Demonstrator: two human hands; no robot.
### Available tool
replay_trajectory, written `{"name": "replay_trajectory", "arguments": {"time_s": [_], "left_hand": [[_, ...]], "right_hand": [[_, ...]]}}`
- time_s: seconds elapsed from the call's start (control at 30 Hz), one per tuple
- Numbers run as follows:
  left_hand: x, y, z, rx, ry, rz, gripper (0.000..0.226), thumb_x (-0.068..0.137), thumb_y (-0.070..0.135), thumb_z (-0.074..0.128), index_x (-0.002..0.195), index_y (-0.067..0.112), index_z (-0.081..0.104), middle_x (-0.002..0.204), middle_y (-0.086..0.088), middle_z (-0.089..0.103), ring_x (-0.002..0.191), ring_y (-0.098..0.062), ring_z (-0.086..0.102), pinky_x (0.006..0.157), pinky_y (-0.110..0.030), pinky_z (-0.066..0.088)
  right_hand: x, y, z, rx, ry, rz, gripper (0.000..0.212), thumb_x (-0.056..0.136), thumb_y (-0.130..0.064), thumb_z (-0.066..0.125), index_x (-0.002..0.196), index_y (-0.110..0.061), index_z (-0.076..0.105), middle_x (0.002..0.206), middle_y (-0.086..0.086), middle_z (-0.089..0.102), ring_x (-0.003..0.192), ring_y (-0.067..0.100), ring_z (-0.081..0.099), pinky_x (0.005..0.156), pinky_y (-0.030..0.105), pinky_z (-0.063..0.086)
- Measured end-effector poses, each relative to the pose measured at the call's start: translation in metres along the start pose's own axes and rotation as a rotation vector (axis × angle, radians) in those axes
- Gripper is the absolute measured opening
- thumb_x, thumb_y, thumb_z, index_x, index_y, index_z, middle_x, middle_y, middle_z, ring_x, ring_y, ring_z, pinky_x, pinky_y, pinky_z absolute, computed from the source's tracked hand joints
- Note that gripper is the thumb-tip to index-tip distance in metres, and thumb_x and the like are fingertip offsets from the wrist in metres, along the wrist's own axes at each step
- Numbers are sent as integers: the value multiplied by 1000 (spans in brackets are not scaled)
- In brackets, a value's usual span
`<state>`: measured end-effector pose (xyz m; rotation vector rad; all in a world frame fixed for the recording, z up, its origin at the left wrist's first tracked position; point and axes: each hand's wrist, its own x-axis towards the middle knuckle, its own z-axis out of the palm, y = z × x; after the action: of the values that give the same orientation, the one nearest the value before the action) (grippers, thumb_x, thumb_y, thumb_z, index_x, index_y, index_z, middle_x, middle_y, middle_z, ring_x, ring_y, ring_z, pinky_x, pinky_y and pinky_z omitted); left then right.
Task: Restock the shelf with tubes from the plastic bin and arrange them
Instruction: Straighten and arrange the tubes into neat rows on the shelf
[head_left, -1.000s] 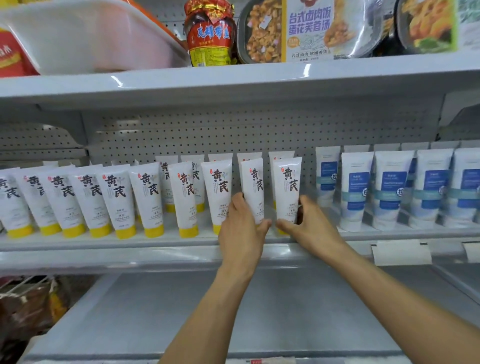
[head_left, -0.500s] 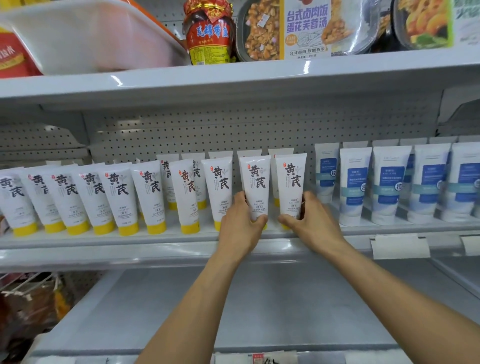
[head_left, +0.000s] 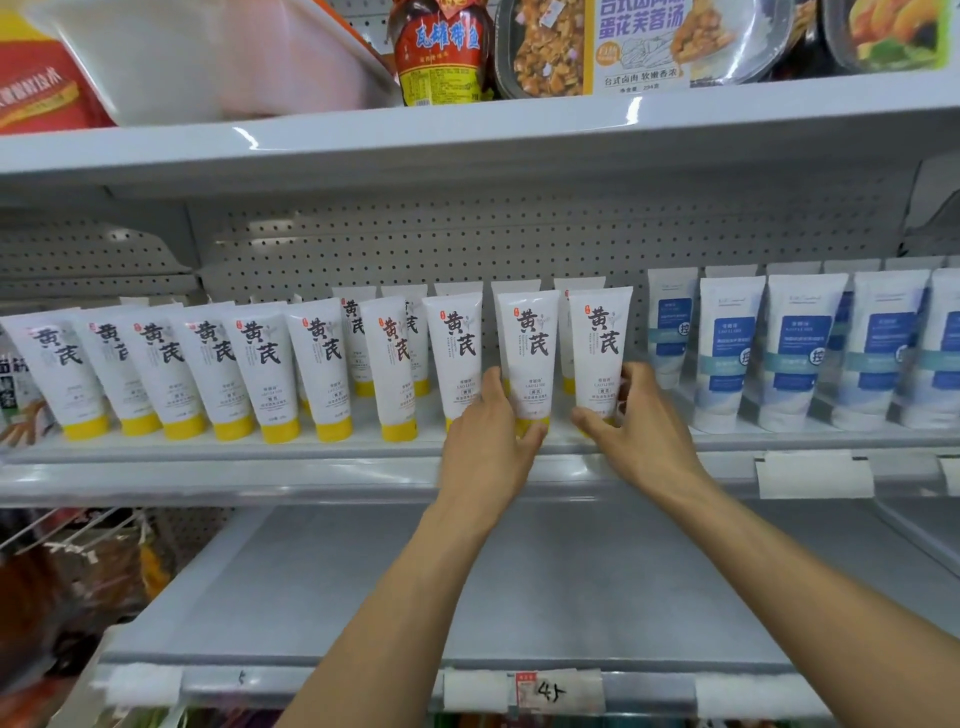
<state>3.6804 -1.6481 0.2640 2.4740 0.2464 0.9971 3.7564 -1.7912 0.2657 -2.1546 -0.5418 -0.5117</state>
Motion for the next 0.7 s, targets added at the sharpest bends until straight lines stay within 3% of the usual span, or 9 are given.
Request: {"name": "replay_trajectory", "arguments": {"time_s": [0.1,0.17,0.3,0.37,0.5,0.7], "left_hand": [[-29,-9,-15,-152,117,72,55,89,26,66,138,19,41,128,5,59,115,-9,56,94,-27,47],[-39,-25,-25,-186,258,147,44,87,18,69,127,16,51,117,3,59,105,-8,56,89,-27,50],[-29,-69,-46,-154,430,104,48,78,10,75,118,8,49,115,-2,46,103,-15,49,89,-29,46],[-16,-84,-52,-136,404,18,58,76,13,77,122,5,44,119,-5,41,112,-23,46,99,-36,43],[6,-97,-59,-133,249,-69,72,78,27,76,133,6,34,130,-10,37,123,-25,42,102,-27,34],[26,-101,-57,-109,146,-82,66,75,35,77,121,9,36,123,-9,54,112,-29,54,86,-37,43]], "right_hand": [[-18,-5,-2,-99,231,-147,60,81,-33,71,130,-13,41,126,6,53,116,24,48,96,41,41],[-29,-18,-3,-84,313,-254,51,83,-28,70,125,-13,45,119,5,54,106,22,50,89,40,42],[-38,-54,15,-81,154,-361,27,90,-29,62,114,-22,53,110,-8,59,79,10,56,70,34,49],[-36,-72,33,-118,75,-357,28,92,-33,57,118,-24,55,116,-7,58,82,13,58,72,34,49],[-24,-99,64,-194,16,-229,51,90,-39,56,133,-20,36,129,-1,56,111,27,59,81,39,49],[-14,-113,84,-324,37,-78,62,89,-42,58,134,-10,28,110,7,64,100,31,64,67,37,41]]}}
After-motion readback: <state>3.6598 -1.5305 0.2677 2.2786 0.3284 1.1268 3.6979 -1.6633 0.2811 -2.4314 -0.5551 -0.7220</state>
